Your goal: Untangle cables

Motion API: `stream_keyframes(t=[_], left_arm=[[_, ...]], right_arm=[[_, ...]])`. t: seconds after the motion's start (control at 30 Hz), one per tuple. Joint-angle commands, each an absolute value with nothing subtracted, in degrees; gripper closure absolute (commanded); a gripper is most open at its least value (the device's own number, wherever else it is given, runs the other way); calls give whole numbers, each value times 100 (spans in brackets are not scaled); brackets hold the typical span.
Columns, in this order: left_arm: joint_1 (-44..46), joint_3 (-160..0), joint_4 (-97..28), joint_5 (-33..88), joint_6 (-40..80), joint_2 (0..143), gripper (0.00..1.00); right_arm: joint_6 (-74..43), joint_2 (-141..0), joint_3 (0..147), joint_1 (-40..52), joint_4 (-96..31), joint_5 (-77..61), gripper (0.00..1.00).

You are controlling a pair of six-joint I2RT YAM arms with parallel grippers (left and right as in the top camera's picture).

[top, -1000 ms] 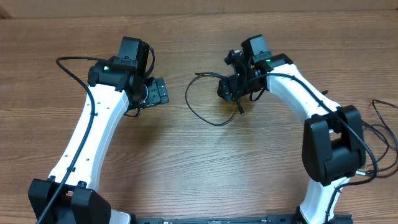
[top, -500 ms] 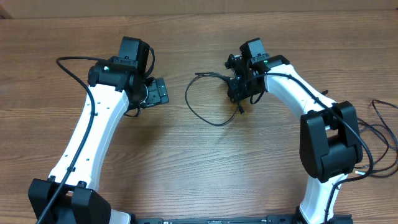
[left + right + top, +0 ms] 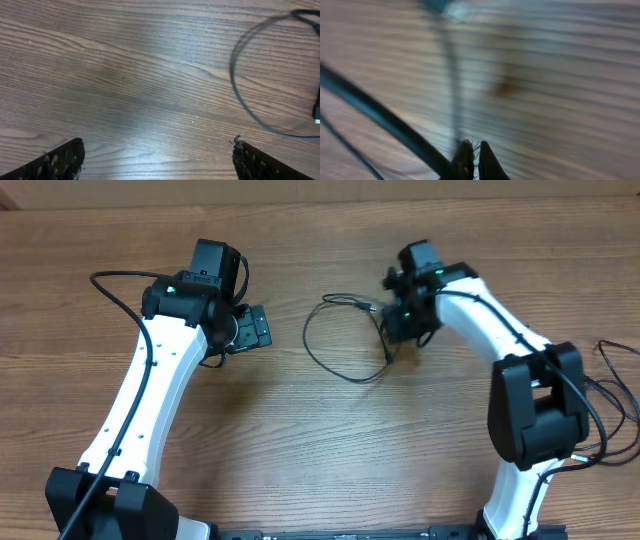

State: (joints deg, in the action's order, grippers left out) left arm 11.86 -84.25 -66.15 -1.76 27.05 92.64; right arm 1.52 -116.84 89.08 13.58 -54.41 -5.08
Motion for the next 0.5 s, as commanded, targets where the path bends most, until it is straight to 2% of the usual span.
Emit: stream_keyframes(t=[0.0,0.47], left_arm=[[1164,-8399,-6619,-226,2698,9216,6],[1164,-8399,-6604,-189,2703,9216,6]], right_arm=[[-399,-11227,9515,849,-5645,336,96],[-471,-10221,11609,-1833,-6788,484,96]])
